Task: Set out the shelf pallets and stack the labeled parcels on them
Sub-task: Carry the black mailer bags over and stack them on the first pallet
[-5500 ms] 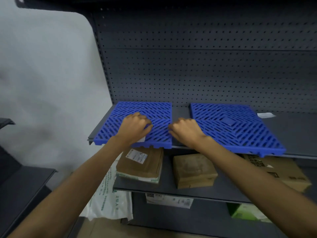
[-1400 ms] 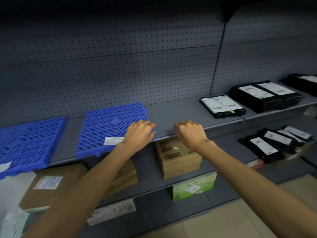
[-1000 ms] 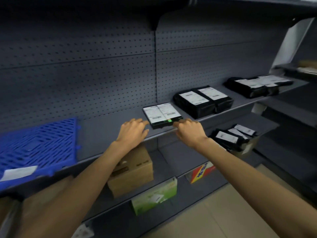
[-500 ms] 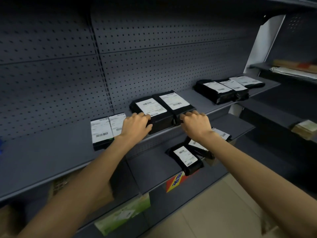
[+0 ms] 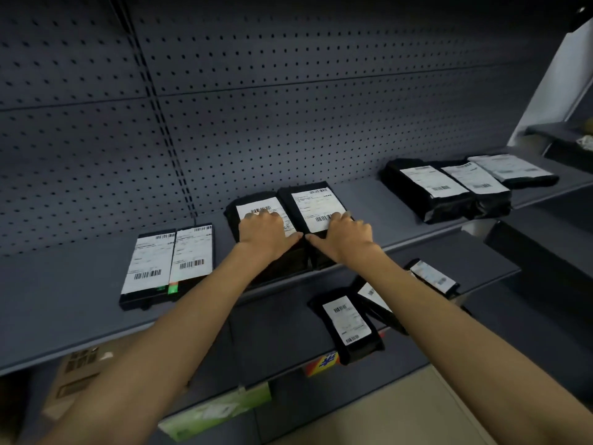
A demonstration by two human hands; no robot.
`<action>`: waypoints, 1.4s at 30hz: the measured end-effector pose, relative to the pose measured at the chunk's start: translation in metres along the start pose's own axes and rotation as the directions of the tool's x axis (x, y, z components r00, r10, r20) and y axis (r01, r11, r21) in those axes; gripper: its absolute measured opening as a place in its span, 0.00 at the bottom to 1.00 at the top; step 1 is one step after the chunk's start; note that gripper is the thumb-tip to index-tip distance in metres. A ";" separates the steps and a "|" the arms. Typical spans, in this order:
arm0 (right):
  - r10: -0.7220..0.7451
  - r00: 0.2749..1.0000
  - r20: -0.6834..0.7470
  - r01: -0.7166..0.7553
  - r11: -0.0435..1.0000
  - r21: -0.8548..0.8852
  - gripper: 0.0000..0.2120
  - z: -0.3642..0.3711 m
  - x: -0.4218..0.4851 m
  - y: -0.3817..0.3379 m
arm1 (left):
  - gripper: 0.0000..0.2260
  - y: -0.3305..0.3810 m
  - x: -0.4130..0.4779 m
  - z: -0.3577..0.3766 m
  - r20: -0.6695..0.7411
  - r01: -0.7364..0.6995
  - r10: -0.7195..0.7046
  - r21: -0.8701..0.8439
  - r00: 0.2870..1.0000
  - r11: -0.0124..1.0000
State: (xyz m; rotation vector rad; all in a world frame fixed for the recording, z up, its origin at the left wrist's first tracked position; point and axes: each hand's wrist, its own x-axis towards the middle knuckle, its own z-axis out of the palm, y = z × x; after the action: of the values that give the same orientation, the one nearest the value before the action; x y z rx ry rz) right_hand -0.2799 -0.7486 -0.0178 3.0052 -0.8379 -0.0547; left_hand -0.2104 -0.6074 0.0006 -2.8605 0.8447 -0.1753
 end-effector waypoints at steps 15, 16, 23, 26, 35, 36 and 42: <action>-0.296 0.937 0.186 0.255 0.943 0.213 0.57 0.009 0.036 0.059 | 0.44 0.048 -0.025 0.010 0.418 0.602 -0.462 -0.320 0.782 0.731; -0.305 0.936 0.175 0.262 0.938 0.228 0.57 0.010 0.035 0.059 | 0.45 0.050 -0.030 0.010 0.427 0.629 -0.482 -0.335 0.765 0.702; -0.319 0.947 0.040 0.295 0.911 0.289 0.52 0.018 0.019 0.061 | 0.44 0.060 -0.058 0.010 0.392 0.712 -0.594 -0.385 0.702 0.588; -0.335 0.942 -0.035 0.330 0.896 0.298 0.51 0.019 0.011 0.068 | 0.41 0.067 -0.070 0.015 0.269 0.712 -0.673 -0.426 0.689 0.558; -0.405 0.874 -0.268 0.482 0.784 0.390 0.50 -0.021 -0.008 0.045 | 0.38 0.041 -0.112 -0.012 -0.099 0.640 -0.801 -0.548 0.590 0.539; -0.417 0.861 -0.293 0.506 0.764 0.400 0.50 -0.025 -0.011 0.038 | 0.39 0.032 -0.119 -0.014 -0.138 0.631 -0.810 -0.558 0.570 0.539; -0.501 0.779 -0.377 0.627 0.643 0.440 0.49 -0.028 -0.042 -0.031 | 0.40 -0.031 -0.183 -0.008 -0.256 0.653 -0.851 -0.552 0.458 0.518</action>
State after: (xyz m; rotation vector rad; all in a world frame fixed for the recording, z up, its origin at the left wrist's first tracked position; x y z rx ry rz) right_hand -0.2986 -0.6996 0.0105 3.5658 0.2102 0.6119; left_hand -0.3478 -0.4828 0.0019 -3.3811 -0.6085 -1.0122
